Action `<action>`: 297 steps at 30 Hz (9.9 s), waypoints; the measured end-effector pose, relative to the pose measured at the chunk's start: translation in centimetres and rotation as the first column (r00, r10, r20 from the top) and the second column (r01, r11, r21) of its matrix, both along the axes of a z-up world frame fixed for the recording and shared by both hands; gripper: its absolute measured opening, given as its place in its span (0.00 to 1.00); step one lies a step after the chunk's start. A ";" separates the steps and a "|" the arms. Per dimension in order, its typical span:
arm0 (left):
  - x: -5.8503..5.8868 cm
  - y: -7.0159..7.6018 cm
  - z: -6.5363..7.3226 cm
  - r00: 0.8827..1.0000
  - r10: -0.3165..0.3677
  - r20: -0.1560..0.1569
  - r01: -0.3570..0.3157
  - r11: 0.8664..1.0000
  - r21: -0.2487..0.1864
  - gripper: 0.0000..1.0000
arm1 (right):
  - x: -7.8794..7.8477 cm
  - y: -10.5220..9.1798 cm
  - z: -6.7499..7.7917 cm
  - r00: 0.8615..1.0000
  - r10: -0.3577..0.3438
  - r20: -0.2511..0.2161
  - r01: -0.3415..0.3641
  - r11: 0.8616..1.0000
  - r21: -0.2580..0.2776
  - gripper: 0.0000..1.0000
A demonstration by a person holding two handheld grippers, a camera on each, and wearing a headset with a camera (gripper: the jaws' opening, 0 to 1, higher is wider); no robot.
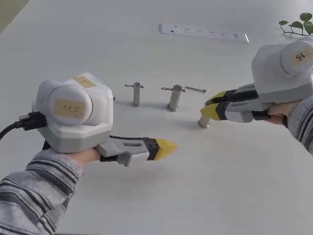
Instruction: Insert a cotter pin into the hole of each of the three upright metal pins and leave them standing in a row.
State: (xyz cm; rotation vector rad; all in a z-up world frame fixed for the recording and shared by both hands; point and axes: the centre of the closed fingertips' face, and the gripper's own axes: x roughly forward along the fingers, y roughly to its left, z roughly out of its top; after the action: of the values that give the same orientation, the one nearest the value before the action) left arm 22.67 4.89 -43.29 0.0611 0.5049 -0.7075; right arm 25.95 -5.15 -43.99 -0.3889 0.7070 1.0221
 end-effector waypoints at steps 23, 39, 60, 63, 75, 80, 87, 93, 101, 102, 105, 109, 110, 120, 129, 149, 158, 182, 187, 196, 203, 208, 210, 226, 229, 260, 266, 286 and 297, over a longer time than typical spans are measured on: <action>0.0 0.0 0.2 1.000 0.003 0.002 -0.003 1.000 -0.007 0.99 | -1.5 2.5 -0.5 0.997 0.075 0.012 -0.075 0.997 0.025 0.08; 0.0 -0.1 0.2 1.000 -0.002 0.003 0.002 1.000 -0.005 0.99 | -1.6 2.6 -0.6 0.996 0.092 0.017 -0.092 0.995 0.040 0.10; 0.3 0.3 0.3 1.000 0.019 0.005 -0.019 1.000 -0.007 0.99 | 0.0 0.3 2.4 0.998 0.059 0.029 -0.060 0.997 0.049 0.22; 0.4 0.4 0.5 0.999 0.026 0.018 -0.026 1.000 -0.010 0.99 | 0.8 -0.4 2.4 0.998 0.045 0.035 -0.046 0.999 0.024 0.21; 0.6 0.9 0.7 0.999 0.050 0.015 -0.050 0.999 -0.019 0.99 | 4.7 -2.6 0.4 1.000 0.007 0.013 -0.006 0.997 -0.074 0.18; 0.7 0.9 0.7 0.999 0.053 0.013 -0.052 0.998 -0.023 0.99 | 6.1 -3.1 -0.8 1.000 0.006 0.003 -0.006 0.991 -0.132 0.17; 0.8 1.3 0.8 0.998 0.064 0.016 -0.064 0.998 -0.021 0.99 | 7.8 -2.9 -2.3 1.000 0.017 0.006 -0.015 0.983 -0.183 0.13; 0.8 1.4 0.8 0.997 0.071 0.011 -0.071 0.997 -0.024 0.99 | 9.0 -2.7 -3.0 0.999 0.037 0.002 -0.035 0.975 -0.221 0.11; 0.6 1.1 0.6 0.998 0.057 0.002 -0.057 0.998 -0.029 0.98 | 9.2 -2.4 -3.8 0.997 0.060 -0.048 -0.070 0.966 -0.248 0.09; 0.6 1.1 0.6 0.998 0.058 0.001 -0.058 0.998 -0.031 0.98 | 9.3 -2.3 -3.9 0.997 0.060 -0.051 -0.071 0.966 -0.250 0.09; 0.7 1.3 0.7 0.998 0.062 0.003 -0.062 0.998 -0.032 0.98 | 9.3 -2.2 -4.4 0.995 0.065 -0.070 -0.081 0.962 -0.262 0.08; 0.7 1.5 0.7 0.998 0.068 0.000 -0.068 0.997 -0.034 0.98 | 9.0 -2.1 -4.7 0.992 0.084 -0.093 -0.108 0.950 -0.294 0.06; 0.7 1.5 0.7 0.998 0.068 0.000 -0.068 0.997 -0.035 0.98 | 9.1 -1.9 -4.6 0.993 0.082 -0.090 -0.106 0.950 -0.294 0.05; 0.6 1.5 0.6 0.998 0.064 -0.011 -0.064 0.997 -0.033 0.97 | 8.5 -1.7 -4.5 0.990 0.114 -0.080 -0.135 0.927 -0.351 0.00; 0.6 1.3 0.9 0.998 0.060 0.009 -0.060 0.998 -0.035 0.97 | 8.9 -2.1 -4.6 0.981 0.190 -0.025 -0.184 0.898 -0.400 0.00; 0.6 -0.1 2.6 0.999 0.035 0.000 -0.035 0.992 -0.124 0.79 | 6.3 -1.4 1.6 0.928 0.301 0.220 -0.215 0.914 -0.345 0.00; 1.1 -1.5 4.3 0.999 0.026 -0.037 -0.033 0.980 -0.197 0.65 | 3.0 0.5 4.0 0.883 0.368 0.290 -0.273 0.907 -0.321 0.00; 0.2 -5.1 6.5 0.992 -0.048 -0.119 -0.001 0.924 -0.383 0.10 | -3.4 4.2 5.7 0.726 0.560 0.401 -0.412 0.820 -0.398 0.00; 0.1 -5.0 6.3 0.990 -0.045 -0.133 -0.009 0.923 -0.384 0.05 | -3.3 4.3 5.8 0.728 0.550 0.409 -0.410 0.827 -0.384 0.00; 0.0 -5.2 6.5 0.988 -0.045 -0.151 -0.024 0.905 -0.425 0.00 | -3.7 4.4 6.1 0.743 0.527 0.413 -0.397 0.844 -0.362 0.00; -0.3 -5.2 6.3 0.992 -0.060 -0.112 0.013 0.924 -0.382 0.00 | -3.8 4.3 5.9 0.788 0.486 0.377 -0.387 0.868 -0.311 0.00; -0.8 -5.4 6.3 0.993 -0.112 -0.043 0.093 0.942 -0.323 0.00 | -4.0 3.8 5.3 0.860 0.414 0.300 -0.368 0.908 -0.197 0.05; -1.0 -5.4 6.0 0.990 -0.143 -0.003 0.137 0.953 -0.270 0.00 | -3.9 3.6 4.8 0.883 0.386 0.266 -0.358 0.922 -0.150 0.06; -3.4 -6.4 4.8 0.946 -0.316 0.072 0.323 0.935 -0.146 0.00 | -6.8 3.0 2.7 0.909 0.398 0.120 -0.391 0.917 -0.085 0.04; -3.8 -6.5 4.8 0.942 -0.329 0.072 0.336 0.930 -0.152 0.00 | -7.2 3.0 2.0 0.909 0.403 0.109 -0.395 0.914 -0.086 0.02; -2.3 -6.5 2.7 0.973 -0.212 0.089 0.220 0.971 -0.092 0.23 | -4.9 -1.5 1.2 0.887 0.438 0.144 -0.383 0.874 -0.300 0.00; -1.6 -6.8 1.6 0.977 -0.183 0.110 0.187 0.982 -0.033 0.30 | -4.0 -3.0 0.3 0.890 0.438 0.128 -0.375 0.861 -0.343 0.00; 1.0 -7.5 -2.5 0.995 -0.094 0.046 0.091 0.995 0.051 0.26 | -2.1 -4.1 -1.9 0.886 0.453 0.101 -0.375 0.826 -0.421 0.00; 1.5 -8.9 -3.2 0.996 -0.092 0.019 0.091 0.995 0.033 0.22 | -1.8 -3.5 -1.8 0.883 0.458 0.107 -0.378 0.827 -0.416 0.00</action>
State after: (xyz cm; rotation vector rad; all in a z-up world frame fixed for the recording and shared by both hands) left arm 24.13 -4.02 -46.49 0.1225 0.4959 -0.7874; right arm 24.19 -8.69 -45.80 -1.0180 0.6473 1.2371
